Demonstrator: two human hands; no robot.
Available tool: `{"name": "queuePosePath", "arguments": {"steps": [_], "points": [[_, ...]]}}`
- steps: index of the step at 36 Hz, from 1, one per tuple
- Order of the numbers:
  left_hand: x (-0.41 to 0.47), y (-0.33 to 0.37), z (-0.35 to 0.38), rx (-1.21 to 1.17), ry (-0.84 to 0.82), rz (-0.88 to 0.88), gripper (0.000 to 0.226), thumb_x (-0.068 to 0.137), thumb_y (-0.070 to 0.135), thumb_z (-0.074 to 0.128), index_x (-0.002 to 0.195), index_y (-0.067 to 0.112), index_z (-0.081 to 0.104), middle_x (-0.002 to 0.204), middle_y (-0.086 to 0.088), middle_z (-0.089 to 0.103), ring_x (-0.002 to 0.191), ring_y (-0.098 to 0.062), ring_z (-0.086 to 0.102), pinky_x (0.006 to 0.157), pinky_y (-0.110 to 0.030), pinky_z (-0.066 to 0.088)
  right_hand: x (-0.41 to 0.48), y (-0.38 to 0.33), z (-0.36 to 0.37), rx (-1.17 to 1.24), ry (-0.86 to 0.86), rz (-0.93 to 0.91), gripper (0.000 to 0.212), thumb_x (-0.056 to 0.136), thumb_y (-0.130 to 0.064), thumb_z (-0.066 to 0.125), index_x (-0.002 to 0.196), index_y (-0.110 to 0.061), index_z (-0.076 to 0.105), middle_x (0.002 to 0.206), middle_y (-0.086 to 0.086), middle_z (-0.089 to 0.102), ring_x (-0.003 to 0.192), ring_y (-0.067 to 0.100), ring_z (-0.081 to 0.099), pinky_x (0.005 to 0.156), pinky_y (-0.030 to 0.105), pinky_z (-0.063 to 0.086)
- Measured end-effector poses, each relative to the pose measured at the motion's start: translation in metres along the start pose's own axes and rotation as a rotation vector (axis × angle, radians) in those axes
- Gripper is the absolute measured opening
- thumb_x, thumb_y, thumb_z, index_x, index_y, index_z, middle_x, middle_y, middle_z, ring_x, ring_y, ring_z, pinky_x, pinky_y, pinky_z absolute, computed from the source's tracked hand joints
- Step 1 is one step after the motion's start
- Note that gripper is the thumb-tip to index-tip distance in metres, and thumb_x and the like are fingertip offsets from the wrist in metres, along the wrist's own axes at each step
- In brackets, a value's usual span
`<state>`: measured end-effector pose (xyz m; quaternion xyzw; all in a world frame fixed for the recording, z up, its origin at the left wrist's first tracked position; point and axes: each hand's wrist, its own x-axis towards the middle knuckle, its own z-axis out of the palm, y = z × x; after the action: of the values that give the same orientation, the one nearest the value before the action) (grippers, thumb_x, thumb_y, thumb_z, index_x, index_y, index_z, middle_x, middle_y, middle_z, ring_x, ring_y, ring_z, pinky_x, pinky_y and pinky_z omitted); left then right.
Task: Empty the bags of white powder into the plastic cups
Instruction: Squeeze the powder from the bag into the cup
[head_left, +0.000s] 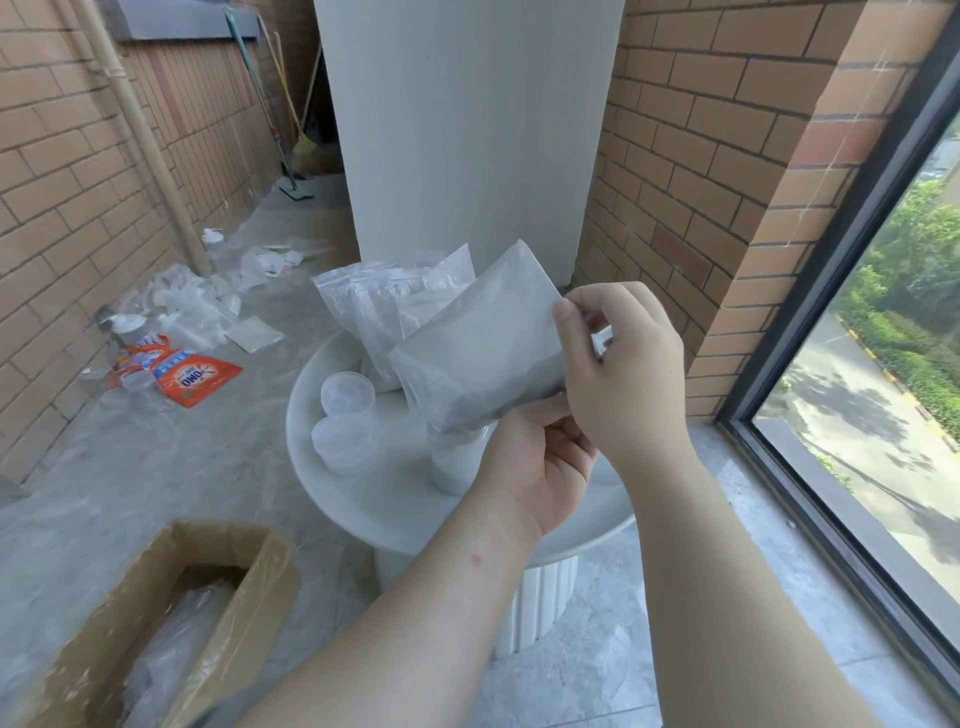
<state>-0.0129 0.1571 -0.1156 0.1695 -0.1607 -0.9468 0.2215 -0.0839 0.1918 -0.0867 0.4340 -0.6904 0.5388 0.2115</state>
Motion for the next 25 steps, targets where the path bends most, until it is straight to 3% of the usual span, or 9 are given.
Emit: {"name": "queuePosePath", "arguments": {"steps": [6, 10, 18, 22, 25], "points": [[-0.002, 0.0, 0.002, 0.04, -0.046, 0.027, 0.044, 0.087, -0.017, 0.041, 0.059, 0.006, 0.066, 0.056, 0.0, 0.064, 0.047, -0.007, 0.061, 0.045, -0.015, 0.048, 0.0, -0.001, -0.004, -0.008, -0.027, 0.005, 0.012, 0.097, -0.026, 0.06, 0.092, -0.019, 0.069, 0.092, -0.009, 0.061, 0.086, 0.01, 0.057, 0.08, 0.035, 0.049], [-0.003, 0.001, 0.002, 0.037, -0.095, 0.009, 0.033, 0.089, -0.014, 0.044, 0.076, 0.003, 0.069, 0.069, -0.004, 0.07, 0.058, -0.009, 0.067, 0.052, -0.017, 0.052, -0.001, -0.001, -0.009, -0.018, -0.043, 0.001, 0.011, 0.097, -0.024, 0.062, 0.092, -0.018, 0.069, 0.091, -0.008, 0.061, 0.086, 0.01, 0.057, 0.079, 0.02, 0.043], [-0.002, 0.003, 0.0, -0.015, -0.104, -0.01, 0.024, 0.094, -0.009, 0.046, 0.1, 0.0, 0.067, 0.083, -0.008, 0.075, 0.068, -0.012, 0.073, 0.058, -0.021, 0.056, -0.002, 0.005, -0.02, -0.044, -0.08, 0.008, 0.011, 0.096, -0.018, 0.064, 0.087, -0.015, 0.07, 0.089, -0.006, 0.061, 0.085, 0.014, 0.057, 0.07, 0.004, 0.037], [-0.002, 0.002, 0.001, -0.016, -0.088, -0.008, 0.024, 0.094, -0.009, 0.047, 0.099, 0.001, 0.068, 0.082, -0.007, 0.075, 0.066, -0.011, 0.072, 0.056, -0.019, 0.055, -0.001, 0.007, -0.018, -0.064, -0.084, 0.0, 0.012, 0.098, -0.019, 0.061, 0.089, -0.015, 0.069, 0.09, -0.006, 0.06, 0.087, 0.016, 0.058, 0.072, 0.009, 0.039], [-0.002, 0.001, 0.002, -0.006, -0.101, -0.001, 0.028, 0.093, -0.01, 0.046, 0.087, 0.002, 0.071, 0.077, -0.006, 0.074, 0.063, -0.01, 0.071, 0.054, -0.018, 0.053, -0.003, 0.007, -0.014, -0.064, -0.095, 0.001, 0.012, 0.099, -0.022, 0.059, 0.091, -0.017, 0.067, 0.092, -0.009, 0.059, 0.09, 0.015, 0.058, 0.076, 0.025, 0.043]]}}
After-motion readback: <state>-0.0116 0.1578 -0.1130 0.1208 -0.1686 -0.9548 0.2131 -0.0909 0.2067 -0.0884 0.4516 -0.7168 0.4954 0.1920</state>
